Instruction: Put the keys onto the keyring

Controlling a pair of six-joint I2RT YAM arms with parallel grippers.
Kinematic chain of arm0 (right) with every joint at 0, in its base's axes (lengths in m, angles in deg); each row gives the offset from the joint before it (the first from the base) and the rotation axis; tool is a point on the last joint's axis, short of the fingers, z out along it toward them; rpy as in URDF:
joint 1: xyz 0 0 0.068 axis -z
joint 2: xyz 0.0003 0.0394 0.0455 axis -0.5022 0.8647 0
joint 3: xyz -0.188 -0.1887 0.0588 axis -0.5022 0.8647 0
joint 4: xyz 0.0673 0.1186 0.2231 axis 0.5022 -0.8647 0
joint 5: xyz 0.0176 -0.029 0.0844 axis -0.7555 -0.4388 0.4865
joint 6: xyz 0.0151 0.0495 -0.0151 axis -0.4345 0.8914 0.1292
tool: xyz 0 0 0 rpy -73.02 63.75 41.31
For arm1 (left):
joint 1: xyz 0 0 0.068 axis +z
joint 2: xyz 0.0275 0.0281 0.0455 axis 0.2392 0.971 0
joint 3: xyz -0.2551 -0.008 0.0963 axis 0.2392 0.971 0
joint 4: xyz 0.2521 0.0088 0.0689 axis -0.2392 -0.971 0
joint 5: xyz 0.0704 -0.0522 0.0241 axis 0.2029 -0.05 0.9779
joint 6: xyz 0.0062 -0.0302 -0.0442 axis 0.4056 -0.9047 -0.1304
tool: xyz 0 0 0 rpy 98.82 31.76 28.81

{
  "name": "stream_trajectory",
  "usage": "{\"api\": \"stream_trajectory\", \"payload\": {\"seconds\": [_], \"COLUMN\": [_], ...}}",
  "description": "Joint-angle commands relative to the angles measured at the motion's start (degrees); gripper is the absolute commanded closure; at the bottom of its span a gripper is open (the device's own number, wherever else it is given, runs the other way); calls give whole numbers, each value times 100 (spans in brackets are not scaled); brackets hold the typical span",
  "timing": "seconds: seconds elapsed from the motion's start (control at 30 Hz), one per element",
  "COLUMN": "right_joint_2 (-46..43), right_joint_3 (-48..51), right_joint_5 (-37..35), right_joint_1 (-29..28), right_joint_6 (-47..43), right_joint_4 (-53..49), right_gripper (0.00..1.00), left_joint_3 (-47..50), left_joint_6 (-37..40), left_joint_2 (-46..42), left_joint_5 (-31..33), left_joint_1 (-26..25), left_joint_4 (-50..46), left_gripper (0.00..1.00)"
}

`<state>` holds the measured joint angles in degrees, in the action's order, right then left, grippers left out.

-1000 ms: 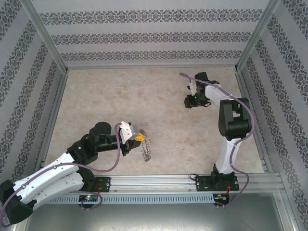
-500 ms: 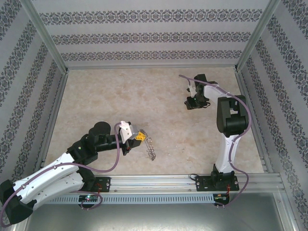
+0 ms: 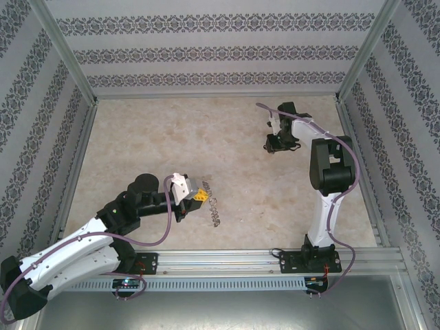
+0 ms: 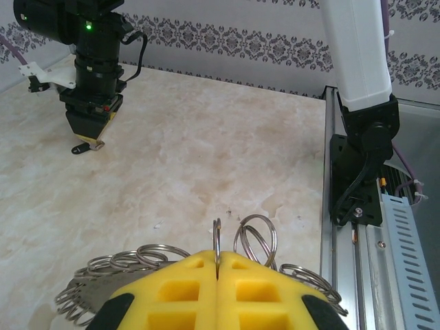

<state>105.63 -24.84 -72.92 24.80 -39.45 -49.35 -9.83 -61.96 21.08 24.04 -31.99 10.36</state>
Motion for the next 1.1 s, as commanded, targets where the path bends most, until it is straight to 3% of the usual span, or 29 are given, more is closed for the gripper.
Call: {"api": "stream_trajectory", "payload": {"seconds": [0.0,0.43,0.73,0.9,1.07], "right_joint_2": [78,332,45,-497,-1289], "right_joint_3": [-185,-259,-38,424,1190], "right_joint_5": [9,66,20,-62,-341], "right_joint_1": [51,42,-13,-328,-1087], "right_joint_6": [3,-120,-103,-67,-40], "right_joint_4": [-75,-243,-169,69,449], "right_gripper": [74,72,96,100,100], "left_joint_3": [37,38,37,19,53], "left_joint_6": [-115,-106,-112,-174,-253], "left_joint_2": [-57,-139,-147,-169,-196], "left_joint_5": [-170,-171,-192,-227,-240], "left_joint_1": [-87,-85,-85,-85,-85], "left_joint_4": [406,406,428,431,467], "left_gripper": [100,100,100,100,100]}}
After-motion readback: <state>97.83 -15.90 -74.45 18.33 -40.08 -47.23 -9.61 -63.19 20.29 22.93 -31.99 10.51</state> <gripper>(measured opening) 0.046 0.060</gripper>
